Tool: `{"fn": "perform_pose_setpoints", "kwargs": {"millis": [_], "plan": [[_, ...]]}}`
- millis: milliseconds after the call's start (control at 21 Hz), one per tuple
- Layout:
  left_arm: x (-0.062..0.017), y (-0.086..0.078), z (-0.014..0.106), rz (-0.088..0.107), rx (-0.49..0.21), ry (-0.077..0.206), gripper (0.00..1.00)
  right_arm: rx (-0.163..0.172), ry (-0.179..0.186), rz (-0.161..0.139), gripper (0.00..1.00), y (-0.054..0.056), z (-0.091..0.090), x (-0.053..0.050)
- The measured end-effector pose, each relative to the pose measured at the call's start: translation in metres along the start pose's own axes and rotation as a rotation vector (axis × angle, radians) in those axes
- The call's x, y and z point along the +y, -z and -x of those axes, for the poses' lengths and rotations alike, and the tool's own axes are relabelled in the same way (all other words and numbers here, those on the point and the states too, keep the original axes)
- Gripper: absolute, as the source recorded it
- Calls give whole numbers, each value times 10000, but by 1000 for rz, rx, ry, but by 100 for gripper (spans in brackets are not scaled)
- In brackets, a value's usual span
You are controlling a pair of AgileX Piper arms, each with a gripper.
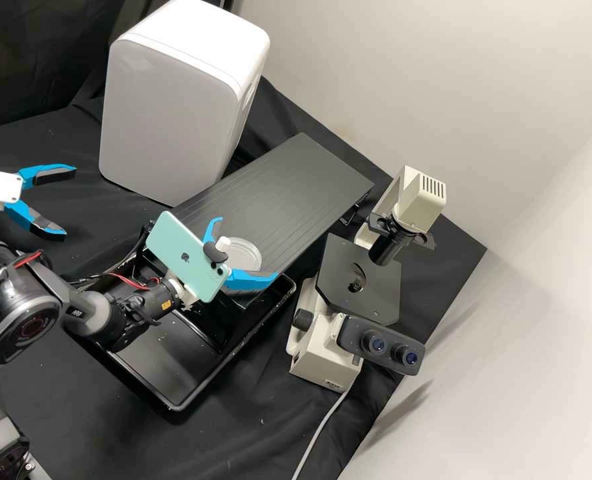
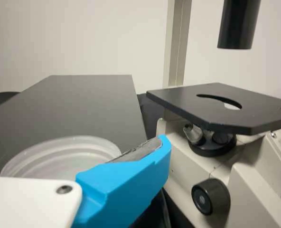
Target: Remove the lid from the petri dish
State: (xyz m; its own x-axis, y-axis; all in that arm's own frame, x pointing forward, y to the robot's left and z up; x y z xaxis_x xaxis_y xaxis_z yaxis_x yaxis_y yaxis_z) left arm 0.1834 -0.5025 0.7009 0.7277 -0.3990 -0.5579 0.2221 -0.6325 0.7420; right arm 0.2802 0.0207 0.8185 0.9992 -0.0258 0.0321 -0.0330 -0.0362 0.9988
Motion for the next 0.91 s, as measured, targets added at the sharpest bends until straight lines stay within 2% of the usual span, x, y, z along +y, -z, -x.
{"fn": "perform_pose_setpoints", "kwargs": {"millis": [334, 477, 905], "plan": [[-2, 9, 0, 1, 4, 1, 100, 5, -8, 0, 100, -34, 33, -27], [-16, 12, -4, 3, 5, 8, 100, -14, -6, -9, 100, -67, 21, -59], [-22, 14, -6, 3, 6, 10, 100, -12, 9, 11, 100, -60, 11, -102]]}}
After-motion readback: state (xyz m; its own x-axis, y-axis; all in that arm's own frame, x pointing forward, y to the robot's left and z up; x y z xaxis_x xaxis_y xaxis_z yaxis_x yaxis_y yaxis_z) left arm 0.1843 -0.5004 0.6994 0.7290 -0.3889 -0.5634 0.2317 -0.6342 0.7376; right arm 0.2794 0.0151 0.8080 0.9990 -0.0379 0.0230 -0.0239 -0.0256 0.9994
